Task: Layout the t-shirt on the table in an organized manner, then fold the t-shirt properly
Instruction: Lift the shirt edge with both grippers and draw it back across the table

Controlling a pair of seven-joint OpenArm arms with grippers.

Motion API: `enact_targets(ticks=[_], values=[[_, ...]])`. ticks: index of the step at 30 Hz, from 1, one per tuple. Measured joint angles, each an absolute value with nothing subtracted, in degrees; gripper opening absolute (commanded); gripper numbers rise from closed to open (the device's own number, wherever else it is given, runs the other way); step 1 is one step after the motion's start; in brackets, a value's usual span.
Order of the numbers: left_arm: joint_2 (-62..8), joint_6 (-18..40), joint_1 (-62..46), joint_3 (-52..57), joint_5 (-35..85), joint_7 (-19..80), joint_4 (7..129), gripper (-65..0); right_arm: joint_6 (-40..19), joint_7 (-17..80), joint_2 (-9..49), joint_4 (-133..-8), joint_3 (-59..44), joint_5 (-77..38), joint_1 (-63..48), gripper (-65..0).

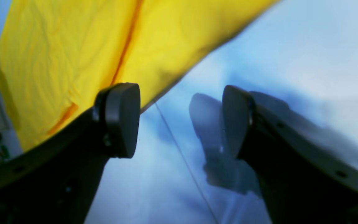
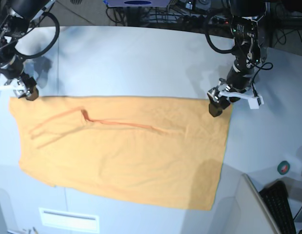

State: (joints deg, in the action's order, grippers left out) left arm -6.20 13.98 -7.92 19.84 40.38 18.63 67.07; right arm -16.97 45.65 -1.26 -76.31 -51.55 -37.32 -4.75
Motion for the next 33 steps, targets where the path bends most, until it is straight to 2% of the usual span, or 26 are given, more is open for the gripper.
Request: enact_targets(ticks=[5, 13, 19, 28, 30, 33], values=[[-2.7, 15.4, -7.7, 24.8, 40.8, 18.7, 66.8, -4.3, -17.1, 43.8, -0.5, -65.1, -58.1, -39.2, 0.3, -25.4], [-3.0, 15.0, -6.5, 25.4, 40.4, 19.5, 66.5, -4.3, -18.1, 35.1, 5.5, -50.7, -58.3, -40.8, 5.9, -25.8], [-3.0, 14.9, -6.5, 25.4, 40.4, 19.6, 66.5, -4.3, -19.4, 30.9, 7.0, -46.3, -58.3, -41.7, 7.1, -25.8], [-3.0, 14.8, -6.5, 25.4, 40.3, 19.5, 66.5, -4.3, -19.6, 30.2, 8.0, -44.3, -58.3, -41.8, 7.9, -26.1], [-3.0, 14.8, -6.0, 25.4, 40.3, 19.5, 66.5, -4.3, -19.6, 29.9, 8.2, -43.7, -58.3, -42.0, 7.9, -28.7], [-3.1, 14.8, -4.6, 25.5, 39.9, 19.3, 64.8, -4.3, -19.5, 29.4, 8.5, -42.1, -58.3, -42.0, 8.2, -38.1]])
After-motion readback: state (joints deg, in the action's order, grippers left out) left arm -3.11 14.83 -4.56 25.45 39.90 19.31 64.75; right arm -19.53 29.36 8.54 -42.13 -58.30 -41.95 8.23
